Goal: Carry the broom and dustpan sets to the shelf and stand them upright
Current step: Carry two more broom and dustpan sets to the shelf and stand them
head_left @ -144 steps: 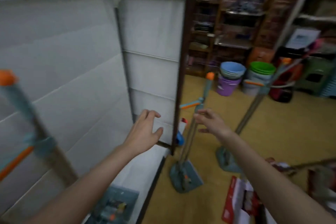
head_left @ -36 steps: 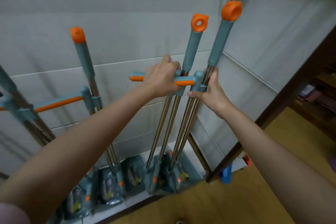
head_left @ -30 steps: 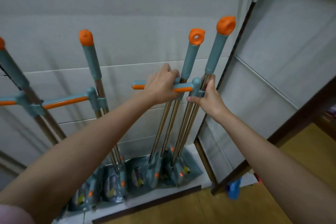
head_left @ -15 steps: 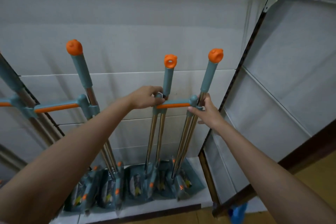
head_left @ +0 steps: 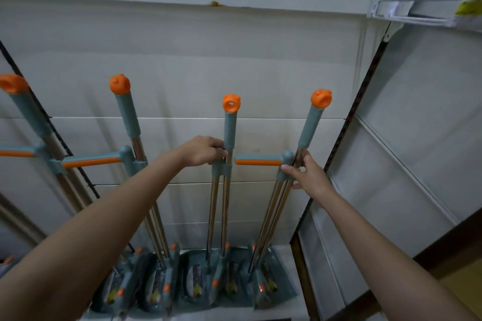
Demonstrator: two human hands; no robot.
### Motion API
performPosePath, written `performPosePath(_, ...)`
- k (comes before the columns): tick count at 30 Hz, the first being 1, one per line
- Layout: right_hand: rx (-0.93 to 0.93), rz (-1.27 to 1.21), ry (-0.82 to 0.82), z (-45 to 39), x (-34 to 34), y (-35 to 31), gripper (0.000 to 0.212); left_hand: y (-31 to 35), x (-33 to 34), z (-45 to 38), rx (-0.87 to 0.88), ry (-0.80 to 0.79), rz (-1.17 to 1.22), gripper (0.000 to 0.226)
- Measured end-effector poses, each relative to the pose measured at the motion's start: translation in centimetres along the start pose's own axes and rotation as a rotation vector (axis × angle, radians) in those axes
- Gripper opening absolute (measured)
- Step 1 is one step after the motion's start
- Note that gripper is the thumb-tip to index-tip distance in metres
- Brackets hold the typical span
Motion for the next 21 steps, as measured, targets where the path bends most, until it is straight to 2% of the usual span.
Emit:
performPosePath(2,0.043,-0.013,-0.047,-0.3,-0.5,0.1,0.039,-0.2,0.3,0.1,0.010,0.008,-0.096,0.038)
performPosePath(5,0.083,-0.012,-0.133,-0.3,-0.3,0.2,0.062,-0.1,0.8,0.1,0.054,0.136,-0.174,0.051)
performPosePath(7,0.095,-0.022,-0.131,-0.4,0.0,0.5,0.078,0.1,1.1,0.0,0.082,0.218,-0.219,0.053)
performPosePath(9,0.101,-0.046,-0.099,-0.5,0.2,0.5,0.084,0.1,1.4,0.0,0.105,0.251,-0.269,0.053)
performPosePath(12,0.105,-0.072,-0.057,-0.5,0.4,0.4,0.079,-0.4,1.6,0.2,0.113,0.275,-0.323,0.052)
performPosePath(17,0.134,-0.193,0.047,-0.4,0.6,-0.2,0.054,-1.8,1.6,0.1,0.085,0.268,-0.387,0.056)
performPosePath(21,0.145,-0.206,0.132,-0.2,0.7,-0.2,0.059,-2.9,1.5,0.3,0.064,0.344,-0.388,0.061)
Point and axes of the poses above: each hand's wrist, its own z-axis away from the middle knuckle, its own x-axis out of the palm, y = z × x, the point moved 3 cm from there along -z, towards the middle knuckle, and after that the axes turned 1 degree about y, right-handed, at the moved point
